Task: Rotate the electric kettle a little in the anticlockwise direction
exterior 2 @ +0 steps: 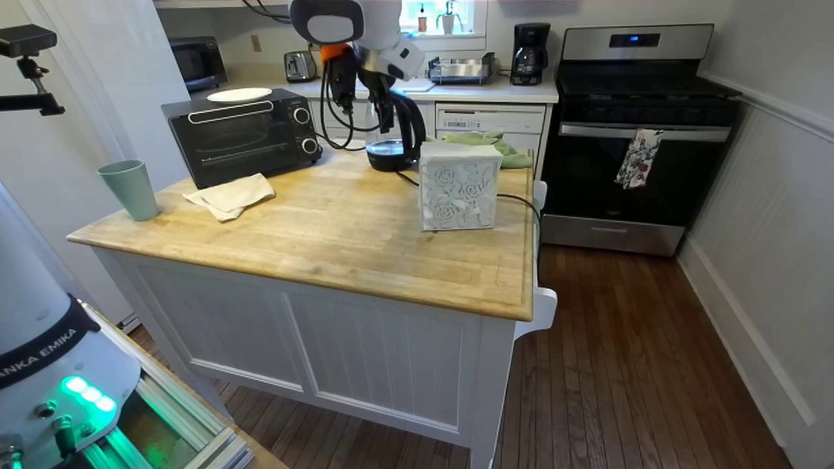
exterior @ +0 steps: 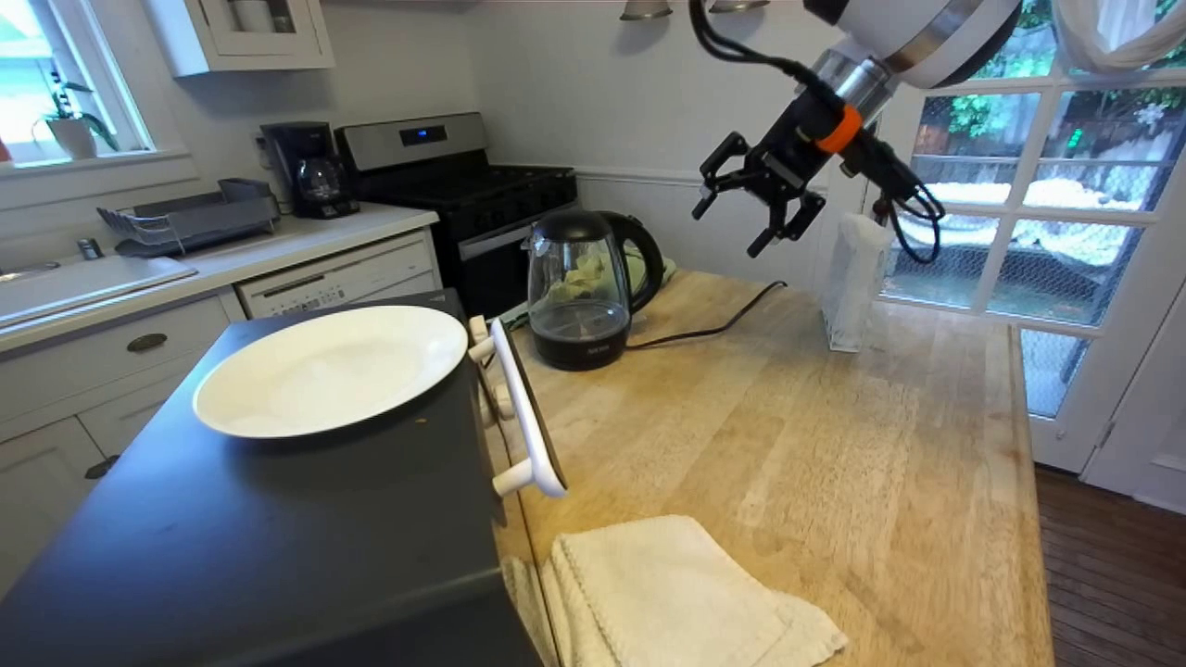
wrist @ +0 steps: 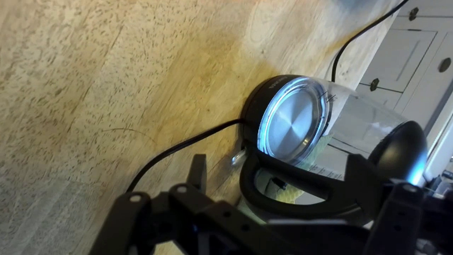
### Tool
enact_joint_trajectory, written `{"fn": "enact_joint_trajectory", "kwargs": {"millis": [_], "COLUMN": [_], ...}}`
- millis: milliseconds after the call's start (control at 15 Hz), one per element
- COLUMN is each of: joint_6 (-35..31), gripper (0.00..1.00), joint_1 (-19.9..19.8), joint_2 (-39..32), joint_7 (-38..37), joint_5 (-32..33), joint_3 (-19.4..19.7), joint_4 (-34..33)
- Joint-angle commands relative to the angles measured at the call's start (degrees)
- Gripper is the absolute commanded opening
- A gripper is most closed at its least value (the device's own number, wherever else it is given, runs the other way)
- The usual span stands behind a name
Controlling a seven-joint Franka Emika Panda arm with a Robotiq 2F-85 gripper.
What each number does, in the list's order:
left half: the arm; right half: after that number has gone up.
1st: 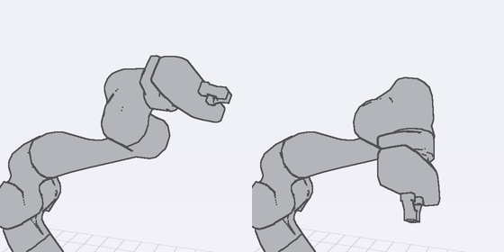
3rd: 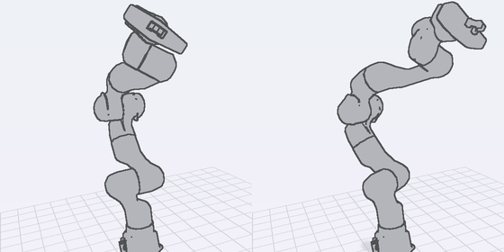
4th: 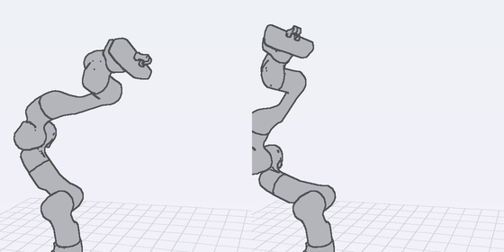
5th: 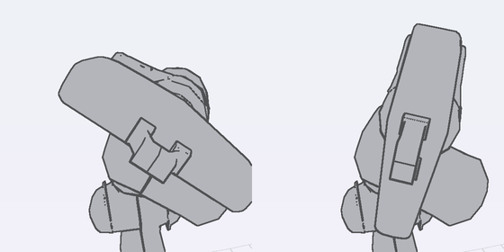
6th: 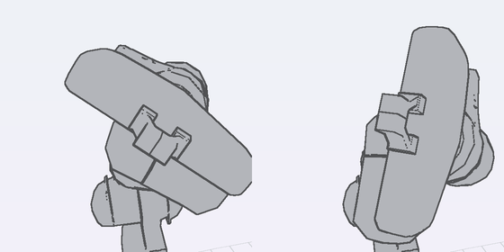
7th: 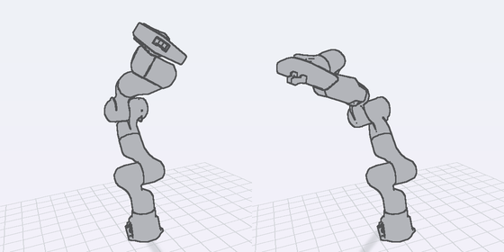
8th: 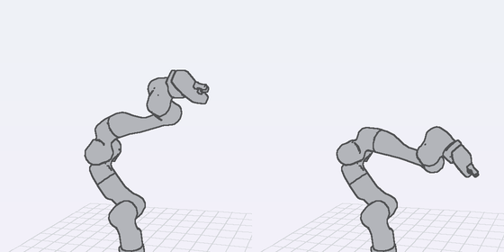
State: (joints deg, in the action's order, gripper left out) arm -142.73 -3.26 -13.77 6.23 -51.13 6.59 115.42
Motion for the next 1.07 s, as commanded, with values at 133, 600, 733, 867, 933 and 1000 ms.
{"fn": "enact_joint_trajectory", "kwargs": {"millis": [133,600,733,867,933,1000], "joint_6": [-3.5,-7.5,-10.2,-13.2,-14.5,-15.8], "gripper": [0.74,0.24,0.10,0.01,0.00,0.00], "joint_1": [-2.9,-5.3,-5.4,-4.7,-4.1,-3.9], "joint_2": [-9.8,-18.7,-21.4,-23.8,-25.1,-26.1], "joint_7": [4.3,9.5,10.4,9.1,9.6,9.2], "joint_5": [-6.7,-11.0,-12.0,-11.8,-12.1,-11.7], "joint_3": [-4.5,-7.6,-8.3,-8.6,-8.4,-8.5], "joint_4": [-7.1,-13.9,-16.0,-17.8,-18.8,-19.6]}}
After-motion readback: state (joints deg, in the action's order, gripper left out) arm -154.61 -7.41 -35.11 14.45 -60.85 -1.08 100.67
